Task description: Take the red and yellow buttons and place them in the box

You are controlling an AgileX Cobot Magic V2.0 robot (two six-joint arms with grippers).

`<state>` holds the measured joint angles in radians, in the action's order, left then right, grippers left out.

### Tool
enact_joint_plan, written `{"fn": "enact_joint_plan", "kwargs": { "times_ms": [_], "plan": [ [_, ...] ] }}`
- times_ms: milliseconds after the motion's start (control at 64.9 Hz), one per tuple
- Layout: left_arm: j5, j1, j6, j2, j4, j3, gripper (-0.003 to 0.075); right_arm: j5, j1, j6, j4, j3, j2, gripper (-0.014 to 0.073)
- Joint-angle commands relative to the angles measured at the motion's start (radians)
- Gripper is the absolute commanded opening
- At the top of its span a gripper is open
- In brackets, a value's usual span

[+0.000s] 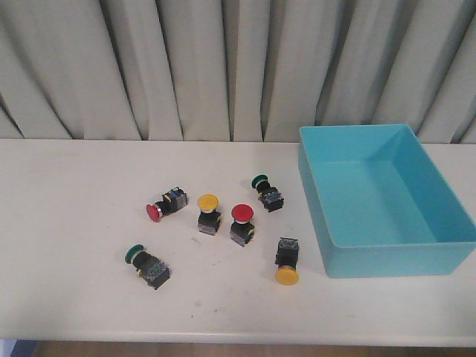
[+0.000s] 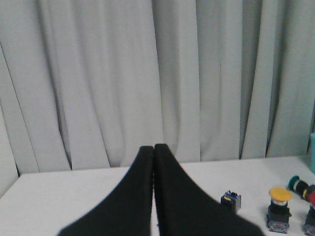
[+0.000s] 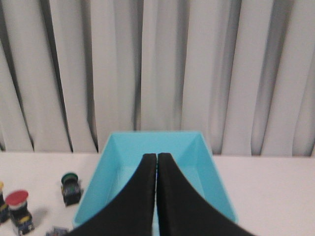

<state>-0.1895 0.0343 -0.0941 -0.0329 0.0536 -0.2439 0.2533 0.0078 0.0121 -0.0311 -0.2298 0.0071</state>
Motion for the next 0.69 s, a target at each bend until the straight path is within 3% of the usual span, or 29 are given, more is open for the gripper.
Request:
{"fn": "enact_joint_plan", "kwargs": {
  "times_ms": [0,216,493,678],
  "plan": [
    [-0.017,-0.003,0.000,-0.095,-0.007,-0.151,-0.0006,-0.006,-0.006,-0.012,-0.013,-0.133,0.074,-0.0004],
    [-0.170,-0.003,0.034,-0.316,-0.007,-0.367,-0.0006,0.105,-0.006,-0.012,-0.013,-0.321,0.287,-0.0004],
    [-0.320,-0.003,0.034,-0.457,-0.007,-0.314,-0.0006,0.279,-0.006,-0.012,-0.005,-0.314,0.479,-0.0004],
    [-0.336,-0.003,0.034,-0.470,-0.007,-0.285,-0.0006,0.354,-0.006,-0.012,-0.005,-0.314,0.524,-0.0004]
  ]
}}
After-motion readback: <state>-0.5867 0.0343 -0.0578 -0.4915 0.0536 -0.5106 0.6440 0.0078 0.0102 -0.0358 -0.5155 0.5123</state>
